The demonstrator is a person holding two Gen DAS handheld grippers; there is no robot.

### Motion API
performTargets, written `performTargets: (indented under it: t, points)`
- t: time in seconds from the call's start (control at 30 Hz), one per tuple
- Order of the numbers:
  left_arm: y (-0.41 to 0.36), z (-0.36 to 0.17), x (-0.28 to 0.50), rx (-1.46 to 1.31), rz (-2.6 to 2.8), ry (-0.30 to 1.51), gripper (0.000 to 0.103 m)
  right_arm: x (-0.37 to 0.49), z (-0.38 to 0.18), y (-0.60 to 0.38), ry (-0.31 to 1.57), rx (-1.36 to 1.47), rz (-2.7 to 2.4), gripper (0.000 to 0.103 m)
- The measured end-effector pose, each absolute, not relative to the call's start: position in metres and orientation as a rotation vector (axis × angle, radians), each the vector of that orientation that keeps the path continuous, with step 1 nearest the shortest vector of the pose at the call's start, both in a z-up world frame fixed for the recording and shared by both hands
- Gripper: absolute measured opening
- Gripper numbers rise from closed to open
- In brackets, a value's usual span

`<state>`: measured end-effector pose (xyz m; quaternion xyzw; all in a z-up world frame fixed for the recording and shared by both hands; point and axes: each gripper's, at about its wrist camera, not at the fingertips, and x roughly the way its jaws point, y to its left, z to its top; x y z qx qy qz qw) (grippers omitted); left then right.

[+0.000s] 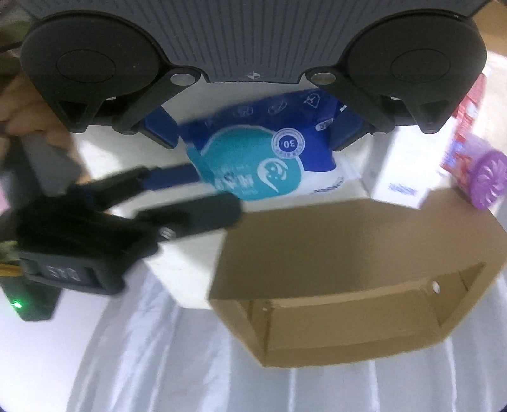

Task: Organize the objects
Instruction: 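Close the left gripper on the blue-and-teal wet wipes pack while the right gripper pushes it, then close the right gripper on the wipes pack beside the left gripper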

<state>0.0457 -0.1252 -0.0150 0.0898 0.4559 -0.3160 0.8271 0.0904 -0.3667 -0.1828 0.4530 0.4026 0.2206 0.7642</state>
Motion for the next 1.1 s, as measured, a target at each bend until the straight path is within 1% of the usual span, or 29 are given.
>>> performTargets:
  t: [0.23,0.37,0.43,0.6,0.63,0.7,0.83,1.1]
  points:
    - [-0.122,-0.019,0.018,0.153,-0.726,0.953,0.101,0.085,-0.168,-0.368,0.875,0.878,0.442,0.095]
    - [-0.113,-0.025,0.016,0.131,-0.675,0.895,0.101,0.079,-0.167,-0.37,0.867,0.826,0.389,0.096]
    - [-0.108,-0.03,0.019,0.137,-0.639,0.868,0.101,0.079,-0.172,-0.372,0.866,0.818,0.374,0.097]
    - [-0.105,-0.041,0.029,0.142,-0.636,0.836,0.1,0.085,-0.189,-0.374,0.895,0.853,0.363,0.098]
    - [-0.105,-0.043,0.03,0.143,-0.638,0.834,0.1,0.085,-0.191,-0.374,0.886,0.862,0.372,0.102]
    - [-0.104,-0.05,0.029,0.153,-0.641,0.838,0.099,0.084,-0.193,-0.374,0.873,0.863,0.388,0.103]
    - [-0.105,-0.06,0.035,0.134,-0.655,0.889,0.098,0.083,-0.194,-0.372,0.853,0.827,0.412,0.103]
    - [-0.105,-0.072,0.038,0.138,-0.649,0.924,0.097,0.083,-0.195,-0.375,0.845,0.797,0.469,0.103]
